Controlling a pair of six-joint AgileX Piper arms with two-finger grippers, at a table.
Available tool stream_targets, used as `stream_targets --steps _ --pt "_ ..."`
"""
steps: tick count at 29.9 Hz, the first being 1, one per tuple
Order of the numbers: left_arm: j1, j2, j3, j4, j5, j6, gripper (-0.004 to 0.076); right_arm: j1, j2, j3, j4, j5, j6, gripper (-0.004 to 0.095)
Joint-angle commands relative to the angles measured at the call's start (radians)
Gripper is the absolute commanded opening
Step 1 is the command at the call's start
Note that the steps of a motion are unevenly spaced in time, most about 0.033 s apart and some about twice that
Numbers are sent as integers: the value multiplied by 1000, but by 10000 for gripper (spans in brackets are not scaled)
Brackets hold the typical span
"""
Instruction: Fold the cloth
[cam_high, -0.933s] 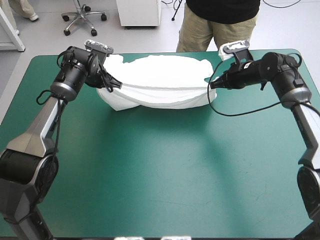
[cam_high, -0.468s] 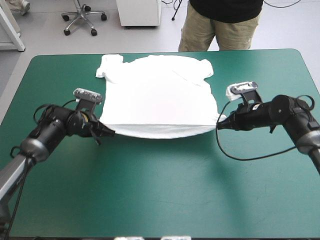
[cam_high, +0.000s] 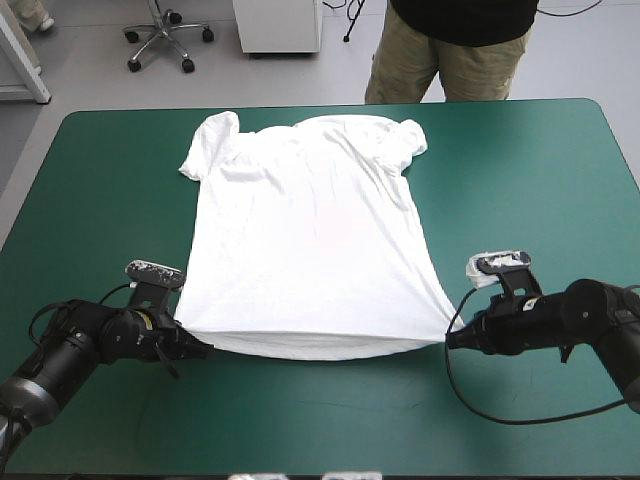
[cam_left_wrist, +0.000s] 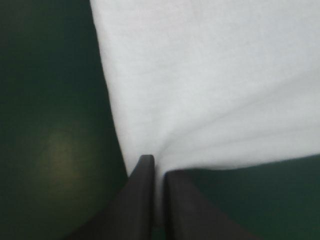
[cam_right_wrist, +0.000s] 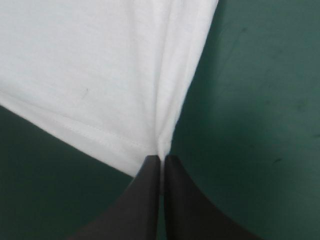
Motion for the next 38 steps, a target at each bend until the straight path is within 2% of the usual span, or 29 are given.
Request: stream_targets --steps 1,4,9,15,18,22,25,28,31,34,38 --pt "0 -20 13 -78 -26 55 -9 -7 -33 57 35 -15 0 -15" --pt "0 -20 45 -155 -33 114 -9 -7 -33 102 35 -35 -2 -15" --pt "0 -20 56 -155 -46 114 -9 -7 -34 116 30 -67 -4 -15" --pt "0 -20 56 -155 -30 122 3 -7 -34 116 27 -56 -9 3" --pt "0 -20 56 -161 -14 143 95 -7 -34 116 29 -53 -19 107" --pt "0 -23 56 -202 1 168 328 -7 -39 107 41 -47 -26 313" --pt "0 -43 25 -251 -1 169 448 -7 -49 65 26 -6 -26 384" --pt "0 -76 -57 -231 -29 147 461 -7 -63 -49 -19 46 -7 383" --pt "0 -78 -181 -63 -56 -12 461 -7 -65 -197 -94 41 38 383" --pt "23 -6 -293 140 -61 -149 461 -7 -34 -321 -179 7 85 383" --pt "134 161 -433 99 -98 -117 453 -7 51 -452 -237 9 130 383"
